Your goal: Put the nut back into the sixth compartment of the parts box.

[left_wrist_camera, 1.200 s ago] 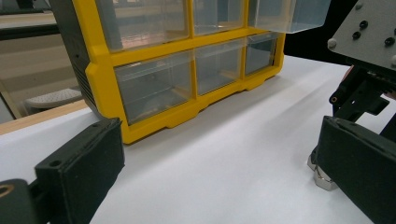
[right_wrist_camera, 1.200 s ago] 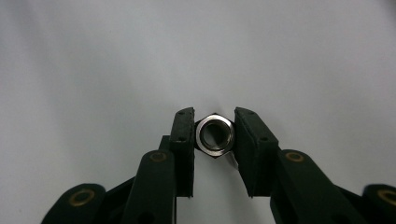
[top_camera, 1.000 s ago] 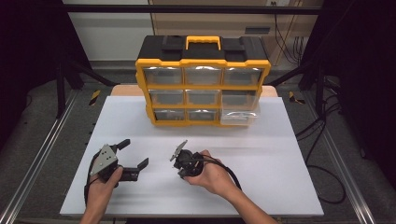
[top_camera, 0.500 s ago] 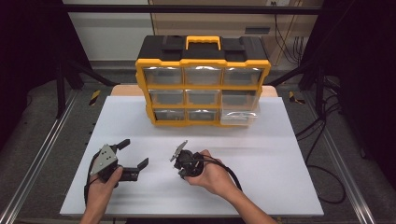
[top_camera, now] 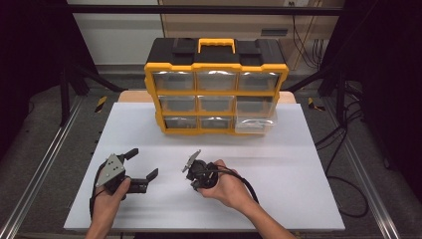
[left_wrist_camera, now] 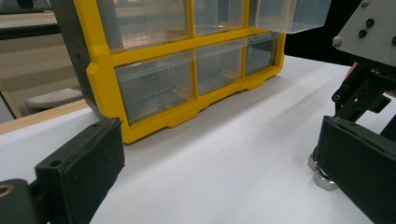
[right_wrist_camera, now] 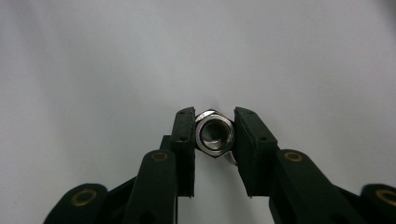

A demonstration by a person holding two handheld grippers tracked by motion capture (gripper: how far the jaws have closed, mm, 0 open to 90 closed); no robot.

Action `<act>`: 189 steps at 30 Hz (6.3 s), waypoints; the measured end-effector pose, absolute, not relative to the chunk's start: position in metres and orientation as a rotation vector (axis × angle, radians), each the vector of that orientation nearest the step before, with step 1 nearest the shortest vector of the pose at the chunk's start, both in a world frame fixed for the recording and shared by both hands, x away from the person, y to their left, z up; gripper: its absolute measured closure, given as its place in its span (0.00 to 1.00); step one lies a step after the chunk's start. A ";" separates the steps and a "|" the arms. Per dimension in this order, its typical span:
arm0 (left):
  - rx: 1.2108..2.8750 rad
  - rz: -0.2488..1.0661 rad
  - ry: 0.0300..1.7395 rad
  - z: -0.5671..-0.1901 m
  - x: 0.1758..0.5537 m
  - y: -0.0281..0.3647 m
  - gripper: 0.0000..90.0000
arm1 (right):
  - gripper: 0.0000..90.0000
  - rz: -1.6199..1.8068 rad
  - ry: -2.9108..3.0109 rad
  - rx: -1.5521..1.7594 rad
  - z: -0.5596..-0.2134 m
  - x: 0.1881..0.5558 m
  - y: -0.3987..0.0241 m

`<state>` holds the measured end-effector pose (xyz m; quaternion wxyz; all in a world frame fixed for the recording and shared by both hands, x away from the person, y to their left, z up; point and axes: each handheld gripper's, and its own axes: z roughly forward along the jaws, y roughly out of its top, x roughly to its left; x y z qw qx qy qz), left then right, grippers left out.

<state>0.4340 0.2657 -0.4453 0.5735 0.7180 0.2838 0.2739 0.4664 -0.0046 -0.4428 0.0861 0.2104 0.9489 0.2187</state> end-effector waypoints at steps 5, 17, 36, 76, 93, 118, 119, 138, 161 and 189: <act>1.682 0.642 0.666 -0.445 0.434 0.266 0.01 | 0.78 0.673 2.816 0.631 -0.440 0.466 -0.009; 1.683 0.643 0.667 -0.445 0.434 0.266 0.01 | 0.78 0.701 2.777 0.670 -0.431 0.466 -0.030; 1.684 0.643 0.670 -0.445 0.434 0.266 0.01 | 0.78 0.695 2.681 0.780 -0.423 0.472 -0.083; 1.687 0.643 0.667 -0.446 0.434 0.265 0.01 | 0.78 0.778 2.508 0.886 -0.381 0.474 -0.149; 1.684 0.644 0.669 -0.446 0.434 0.266 0.01 | 0.78 0.831 2.437 0.849 -0.342 0.470 -0.159; 1.684 0.643 0.667 -0.446 0.434 0.266 0.01 | 0.78 0.873 2.360 0.820 -0.293 0.471 -0.158; 1.685 0.643 0.667 -0.446 0.434 0.265 0.01 | 0.78 0.869 2.361 0.813 -0.292 0.471 -0.159; 1.675 0.645 0.663 -0.445 0.434 0.266 0.01 | 0.78 0.870 2.334 0.832 -0.278 0.477 -0.165; 1.630 0.636 0.647 -0.443 0.432 0.267 0.01 | 0.78 0.879 2.302 0.861 -0.267 0.486 -0.172; 1.637 0.635 0.651 -0.444 0.433 0.266 0.01 | 0.78 0.910 2.248 0.934 -0.260 0.508 -0.179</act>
